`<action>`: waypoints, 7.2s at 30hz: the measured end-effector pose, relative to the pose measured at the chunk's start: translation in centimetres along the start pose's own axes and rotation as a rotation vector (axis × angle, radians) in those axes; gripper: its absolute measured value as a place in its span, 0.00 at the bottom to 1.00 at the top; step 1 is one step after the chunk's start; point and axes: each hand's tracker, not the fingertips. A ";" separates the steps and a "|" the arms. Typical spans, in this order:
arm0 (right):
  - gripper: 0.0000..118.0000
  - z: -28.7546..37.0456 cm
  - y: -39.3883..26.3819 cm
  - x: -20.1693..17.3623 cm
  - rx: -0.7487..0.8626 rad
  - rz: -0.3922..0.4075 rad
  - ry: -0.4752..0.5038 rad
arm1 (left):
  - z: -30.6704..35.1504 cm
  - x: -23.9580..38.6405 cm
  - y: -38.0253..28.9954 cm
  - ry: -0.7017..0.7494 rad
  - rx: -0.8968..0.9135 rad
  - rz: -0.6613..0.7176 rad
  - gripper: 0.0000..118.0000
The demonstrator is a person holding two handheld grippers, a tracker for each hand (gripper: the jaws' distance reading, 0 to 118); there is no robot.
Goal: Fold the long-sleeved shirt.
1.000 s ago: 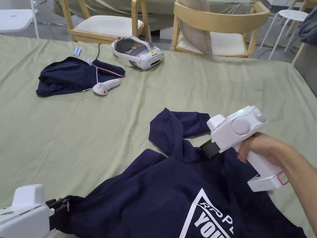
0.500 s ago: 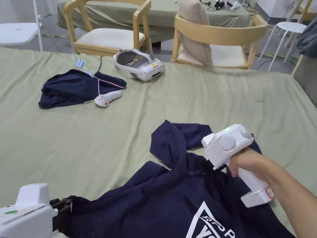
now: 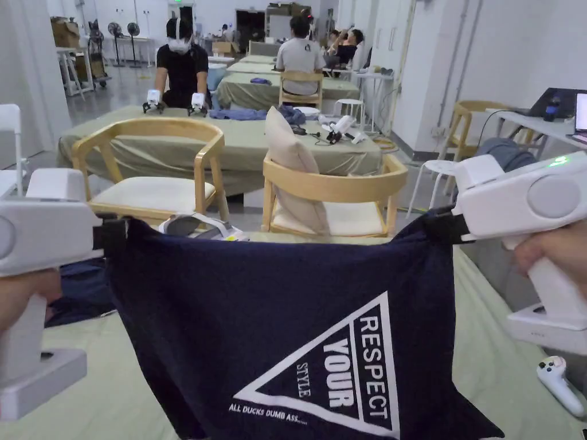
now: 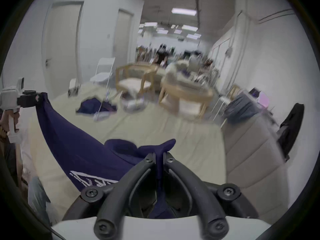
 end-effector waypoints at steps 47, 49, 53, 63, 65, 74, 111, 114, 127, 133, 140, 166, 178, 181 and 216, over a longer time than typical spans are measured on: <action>0.04 -8.7 -1.7 2.3 0.066 -0.249 -0.138 | -13.0 2.9 1.4 0.013 -0.049 0.031 0.08; 0.04 -5.8 -3.8 1.1 0.082 -0.217 -0.118 | -10.1 3.0 -0.4 0.006 -0.030 0.012 0.08; 0.04 -0.4 -9.9 -1.4 0.054 -0.172 -0.064 | -4.3 3.1 -6.2 0.033 -0.068 -0.088 0.08; 0.04 8.6 -30.3 -7.9 -0.259 -0.164 0.103 | 10.1 0.8 -25.9 0.034 -0.332 -0.040 0.08; 0.04 9.6 -34.0 -9.1 -0.365 -0.152 0.139 | 11.6 0.6 -29.2 0.036 -0.426 -0.051 0.08; 0.04 11.2 -42.2 -15.1 -0.708 0.067 0.330 | 14.9 -0.7 -34.9 0.045 -0.668 -0.047 0.08; 0.63 -27.1 -15.7 -3.4 -0.397 -0.231 0.084 | -7.1 2.9 -24.2 -0.056 -0.363 -0.042 0.03; 0.87 -34.3 -16.5 -3.6 -0.506 -0.253 0.034 | -8.3 2.1 -25.3 -0.082 -0.382 0.003 0.03; 0.04 -35.9 -17.0 -6.8 -0.517 -0.178 0.001 | -7.6 0.4 -27.7 -0.059 -0.441 0.059 0.03; 0.05 -26.5 -11.1 -1.4 -0.262 -0.218 -0.010 | -3.5 1.8 -25.8 -0.102 -0.397 0.062 0.03; 0.05 -6.0 -11.8 -3.4 -0.102 -0.105 0.008 | 1.5 3.2 -24.5 -0.143 -0.335 0.058 0.03; 0.05 1.1 -42.4 -16.1 -0.677 -0.129 0.246 | 9.9 3.3 -27.1 -0.175 -0.347 0.064 0.03; 0.93 4.9 -38.3 -12.7 -0.456 -0.266 0.145 | 8.6 5.0 -27.1 -0.206 -0.354 0.055 0.03; 0.34 6.7 -35.9 -10.5 -0.371 -0.340 0.087 | 7.3 5.3 -27.1 -0.204 -0.374 0.044 0.03; 0.52 -19.9 -29.7 -1.1 -0.693 -0.389 -0.018 | -17.2 0.0 -26.6 0.029 -0.620 -0.108 0.09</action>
